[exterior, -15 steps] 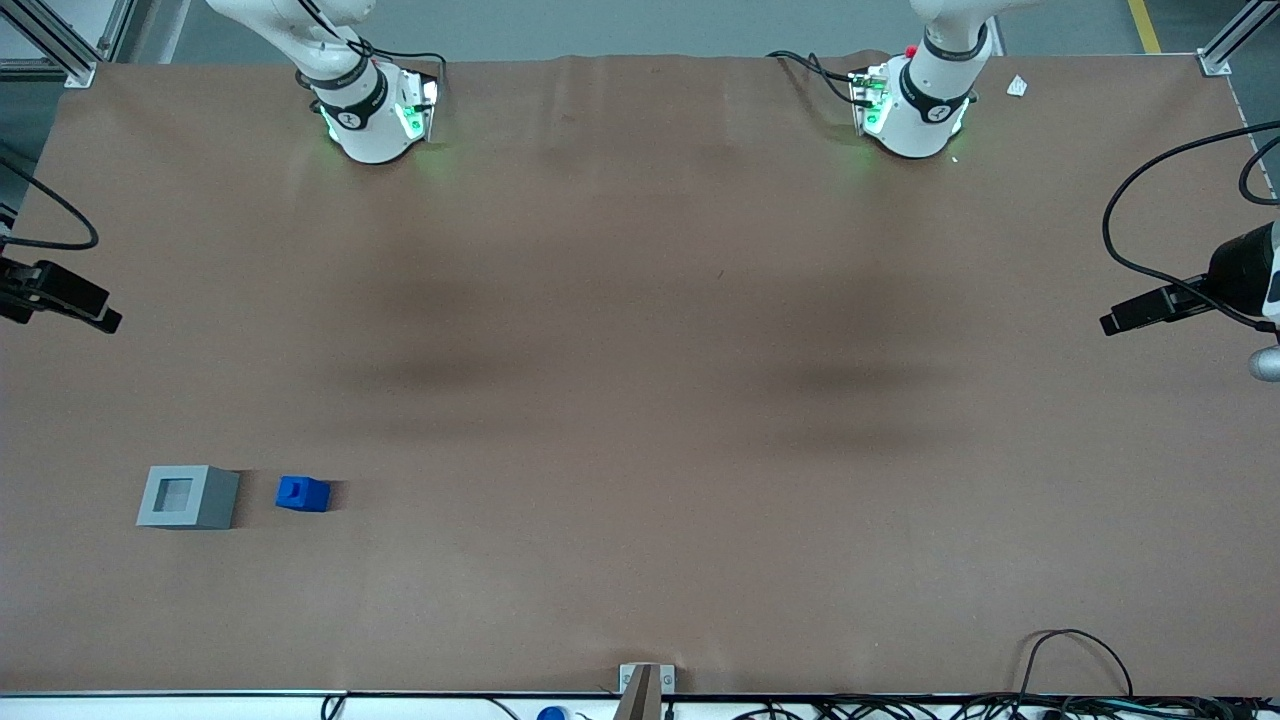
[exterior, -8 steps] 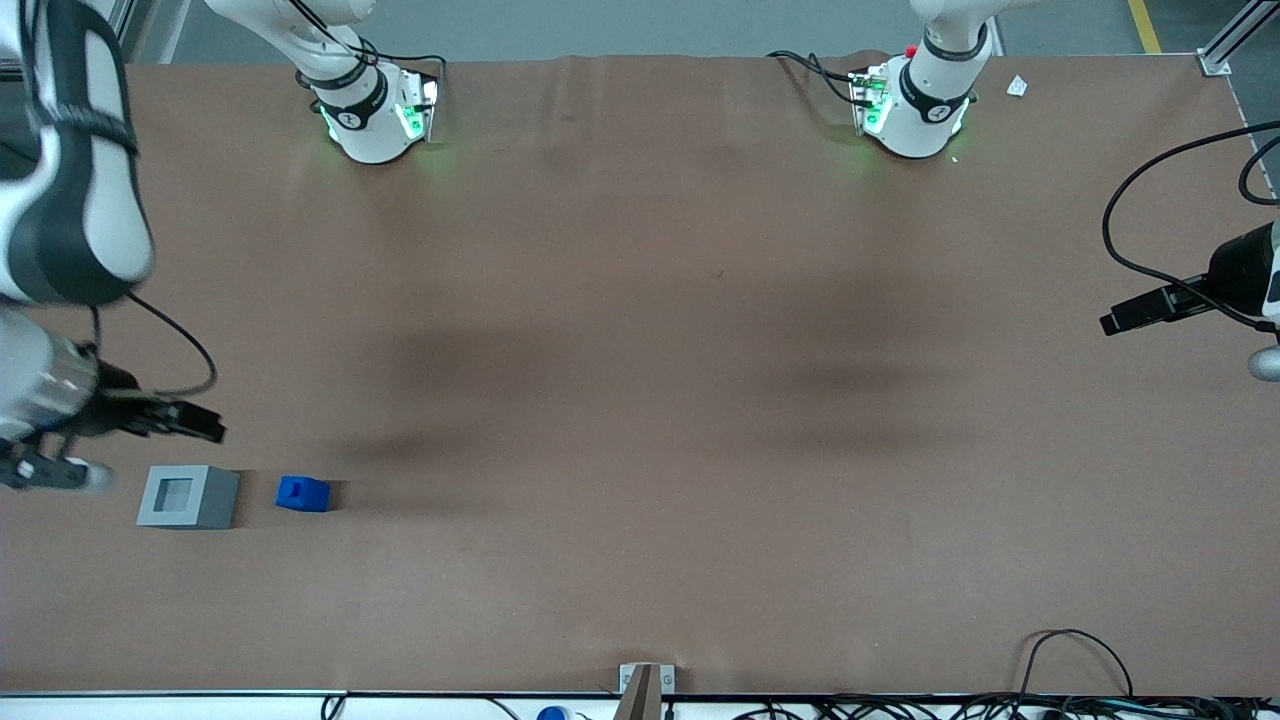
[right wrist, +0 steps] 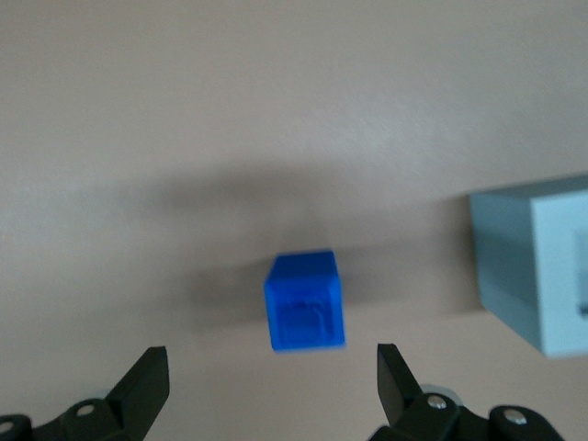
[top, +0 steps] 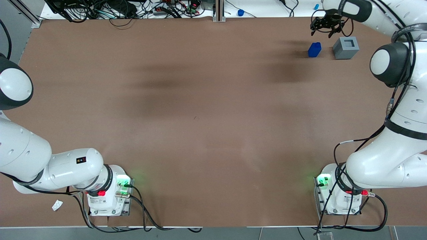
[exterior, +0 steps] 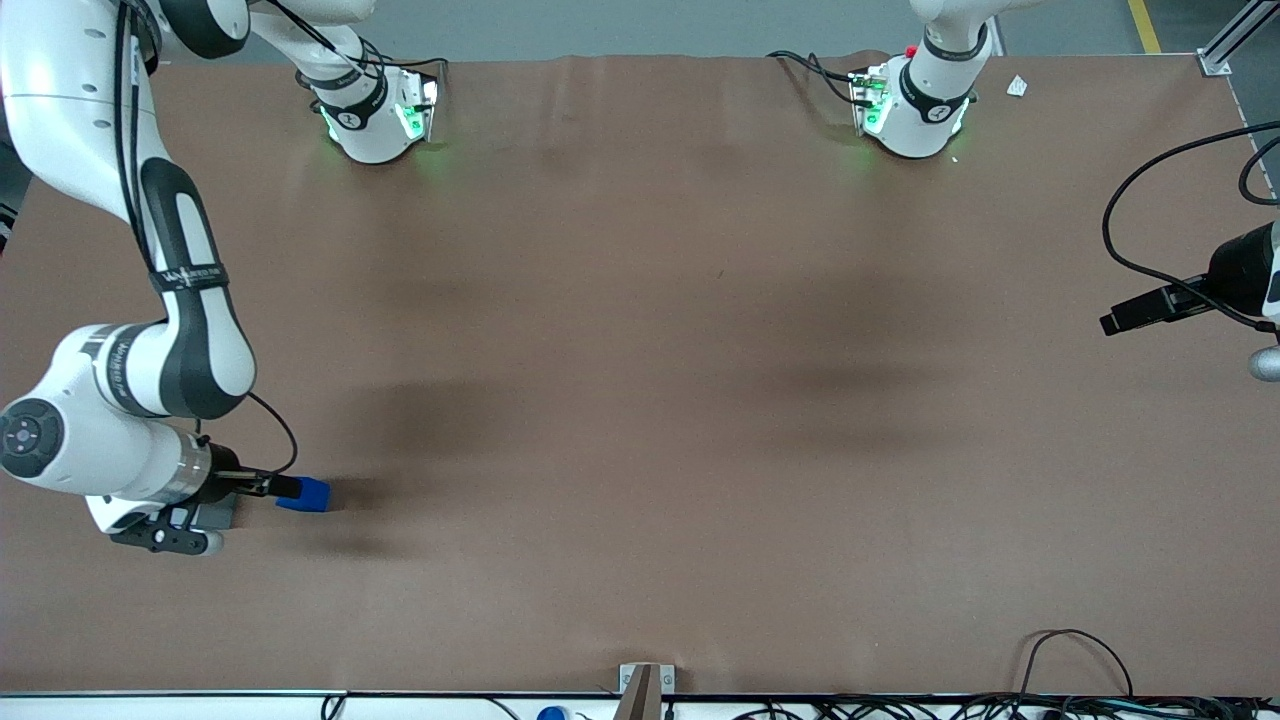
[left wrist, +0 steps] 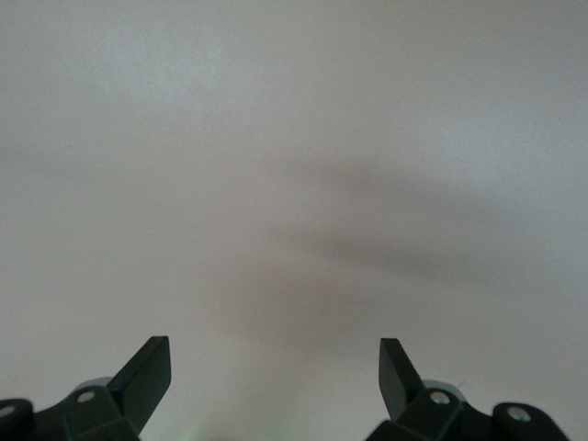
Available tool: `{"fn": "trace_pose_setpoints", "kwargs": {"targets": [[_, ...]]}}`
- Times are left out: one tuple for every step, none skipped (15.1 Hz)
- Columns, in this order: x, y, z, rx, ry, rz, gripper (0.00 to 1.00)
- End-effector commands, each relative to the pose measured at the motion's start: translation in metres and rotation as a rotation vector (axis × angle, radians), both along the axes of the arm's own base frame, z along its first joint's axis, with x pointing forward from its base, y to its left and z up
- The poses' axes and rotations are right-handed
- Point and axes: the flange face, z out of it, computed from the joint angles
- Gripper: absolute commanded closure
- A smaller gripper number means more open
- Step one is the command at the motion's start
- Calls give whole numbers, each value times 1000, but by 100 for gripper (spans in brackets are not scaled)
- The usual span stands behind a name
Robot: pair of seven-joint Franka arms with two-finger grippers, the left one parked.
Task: Insert blue part into gray base with right arm
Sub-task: 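Reach the open right gripper down to the blue block and close on it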
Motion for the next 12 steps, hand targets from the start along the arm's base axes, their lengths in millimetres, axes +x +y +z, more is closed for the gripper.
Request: {"fn": "trace_pose_setpoints", "kwargs": {"targets": [[0, 6, -14, -20, -36, 52, 0], [0, 6, -20, -26, -52, 66, 0], [-1, 5, -27, -31, -52, 67, 0], [0, 5, -32, -42, -62, 77, 0], [-2, 1, -41, -63, -71, 90, 0], [-3, -1, -45, -79, -91, 98, 0], [-5, -1, -51, -82, -100, 102, 0], [-7, -1, -55, -82, -97, 103, 0], [-9, -1, -57, -81, -88, 103, 0], [-11, -2, -62, -81, -79, 102, 0], [-14, -4, -66, -79, -71, 96, 0], [-17, -8, -70, -76, -61, 86, 0]]}}
